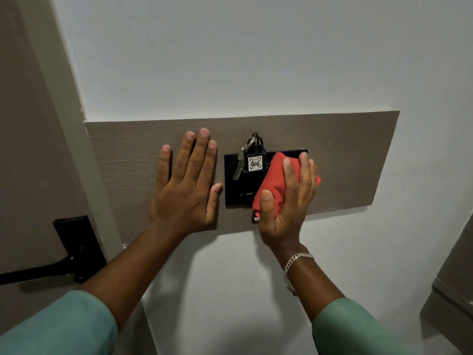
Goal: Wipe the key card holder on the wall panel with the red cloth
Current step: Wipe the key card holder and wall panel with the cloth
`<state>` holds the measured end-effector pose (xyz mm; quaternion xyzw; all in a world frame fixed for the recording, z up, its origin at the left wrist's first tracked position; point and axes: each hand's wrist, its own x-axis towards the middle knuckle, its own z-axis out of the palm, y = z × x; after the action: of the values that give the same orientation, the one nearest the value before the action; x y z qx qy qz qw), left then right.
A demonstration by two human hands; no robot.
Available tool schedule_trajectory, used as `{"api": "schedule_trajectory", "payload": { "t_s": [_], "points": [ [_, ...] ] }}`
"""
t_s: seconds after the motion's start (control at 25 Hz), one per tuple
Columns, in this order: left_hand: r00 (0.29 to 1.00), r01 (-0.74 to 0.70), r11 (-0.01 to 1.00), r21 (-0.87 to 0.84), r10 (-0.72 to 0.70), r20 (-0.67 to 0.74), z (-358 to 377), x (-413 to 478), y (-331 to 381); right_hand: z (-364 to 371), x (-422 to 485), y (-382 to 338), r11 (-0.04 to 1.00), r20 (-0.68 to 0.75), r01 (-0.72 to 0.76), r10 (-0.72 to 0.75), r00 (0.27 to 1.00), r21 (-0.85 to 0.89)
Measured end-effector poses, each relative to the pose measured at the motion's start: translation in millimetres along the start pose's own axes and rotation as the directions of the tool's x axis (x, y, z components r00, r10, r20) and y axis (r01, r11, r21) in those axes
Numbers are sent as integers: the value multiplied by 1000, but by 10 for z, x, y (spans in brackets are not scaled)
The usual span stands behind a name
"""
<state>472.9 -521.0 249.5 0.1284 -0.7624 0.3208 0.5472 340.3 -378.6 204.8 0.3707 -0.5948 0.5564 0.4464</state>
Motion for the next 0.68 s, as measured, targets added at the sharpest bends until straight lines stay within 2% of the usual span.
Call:
{"api": "schedule_trajectory", "payload": {
  "t_s": [0.04, 0.12, 0.2, 0.28, 0.32, 0.44, 0.56, 0.64, 0.68],
  "points": [
    [1000, -1, 1000, -2, 1, 0, -3, 4, -1, 34, 63, -53, 1000, 7, 30, -30, 1000, -6],
    [1000, -4, 1000, -7, 4, 4, -10, 7, -8, 36, 110, -66, 974, 97, 215, -208, 973, -67],
    [1000, -11, 1000, -3, 11, 10, -13, 14, -16, -92, 121, 56, 891, 223, 439, -408, 885, -111],
    [1000, -7, 1000, 6, 7, 21, -18, 15, -12, -253, 219, 213, 834, 301, 540, -490, 818, -109],
    [1000, -4, 1000, 13, 3, 30, -19, 11, -4, -305, 278, 251, 847, 304, 521, -472, 828, -105],
    [998, 11, 1000, 8, -12, 61, -53, 7, 17, -362, 394, 153, 945, 268, 318, -288, 919, -73],
    [994, 74, 995, -66, -68, 91, -147, -28, 107, -448, 416, 41, 964, 328, 258, -223, 918, -64],
    [963, 268, 937, -223, -255, 88, -271, -134, 345, -558, 492, 49, 957, 394, 282, -236, 888, -61],
    [915, 398, 854, -336, -397, 75, -356, -206, 549, -608, 534, 59, 956, 418, 287, -237, 877, -60]
  ]
}}
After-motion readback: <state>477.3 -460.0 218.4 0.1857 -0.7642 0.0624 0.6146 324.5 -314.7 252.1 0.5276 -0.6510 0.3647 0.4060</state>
